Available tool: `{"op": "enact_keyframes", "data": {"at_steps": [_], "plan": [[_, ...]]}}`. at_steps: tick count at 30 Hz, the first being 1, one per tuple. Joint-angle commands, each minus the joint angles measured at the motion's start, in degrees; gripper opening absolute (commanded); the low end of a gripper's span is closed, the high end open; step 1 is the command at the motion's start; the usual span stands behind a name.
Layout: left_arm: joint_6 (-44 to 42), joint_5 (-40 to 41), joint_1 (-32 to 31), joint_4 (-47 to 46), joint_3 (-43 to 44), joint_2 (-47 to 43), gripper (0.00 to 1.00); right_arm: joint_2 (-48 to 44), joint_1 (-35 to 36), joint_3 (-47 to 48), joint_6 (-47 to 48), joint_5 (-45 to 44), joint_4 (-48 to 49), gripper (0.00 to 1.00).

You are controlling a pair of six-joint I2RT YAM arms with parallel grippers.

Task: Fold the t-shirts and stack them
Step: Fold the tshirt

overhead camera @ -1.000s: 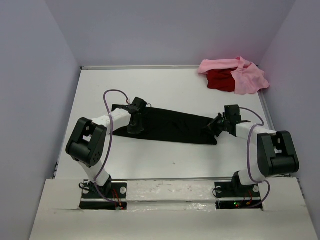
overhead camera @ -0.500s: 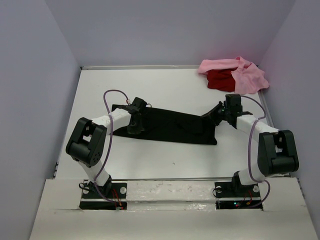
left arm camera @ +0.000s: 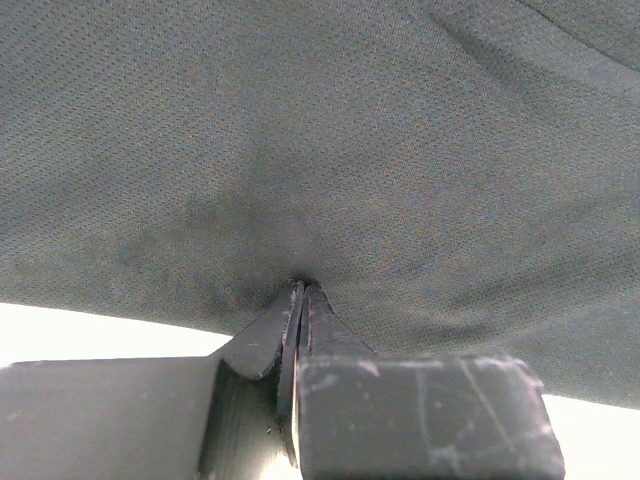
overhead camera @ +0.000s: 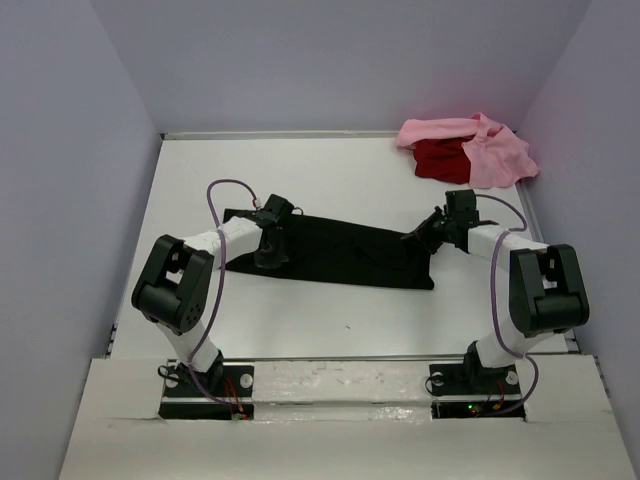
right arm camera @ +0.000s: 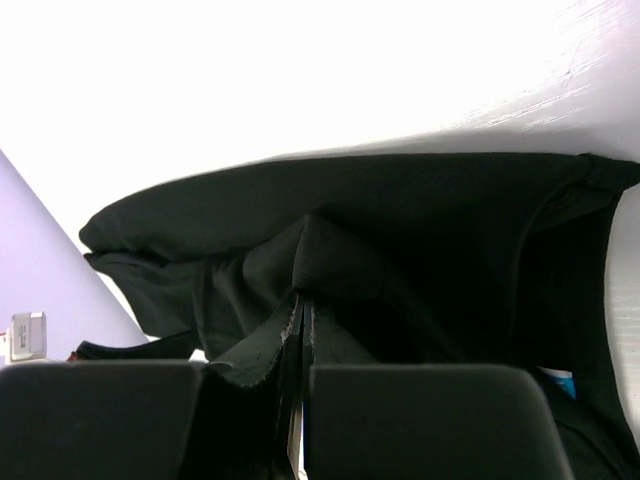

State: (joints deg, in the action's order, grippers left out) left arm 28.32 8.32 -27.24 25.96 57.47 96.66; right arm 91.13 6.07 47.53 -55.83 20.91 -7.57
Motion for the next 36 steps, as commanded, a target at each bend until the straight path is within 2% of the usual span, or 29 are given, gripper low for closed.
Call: {"op": "enact_keyframes", "data": {"at_steps": [1, 13, 26, 30, 31, 33, 36], "plan": [[-0.4, 1.4, 0.3, 2.4, -0.7, -1.6, 0.07, 0.4, -0.6, 2.7, 1.8, -2.5, 0.3, 0.0], [-0.5, 1.3, 0.6, 2.5, -0.7, -1.5, 0.07, 0.8, -4.7, 3.3, 3.5, -2.5, 0.1, 0.0], [-0.6, 1.4, 0.6, 3.0, -0.3, -1.8, 0.07, 8.6, -4.7, 3.8, 5.0, -1.7, 5.7, 0.02], [-0.6, 1.5, 0.7, 3.0, -0.3, -2.0, 0.07, 9.3, -4.7, 5.5, 6.3, -3.2, 6.0, 0.27], [-0.6, 1.4, 0.7, 3.0, -0.3, -1.9, 0.07, 9.5, -4.7, 7.2, 6.8, -3.4, 5.5, 0.4], [-0.5, 1.4, 0.7, 3.0, -0.2, -2.0, 0.07, 9.0, -4.7, 9.8, 8.4, -4.8, 0.6, 0.55], [-0.5, 1.4, 0.8, 3.0, -0.2, -2.1, 0.07, 5.7, -4.7, 13.4, 10.9, -6.6, -3.4, 0.6]]}}
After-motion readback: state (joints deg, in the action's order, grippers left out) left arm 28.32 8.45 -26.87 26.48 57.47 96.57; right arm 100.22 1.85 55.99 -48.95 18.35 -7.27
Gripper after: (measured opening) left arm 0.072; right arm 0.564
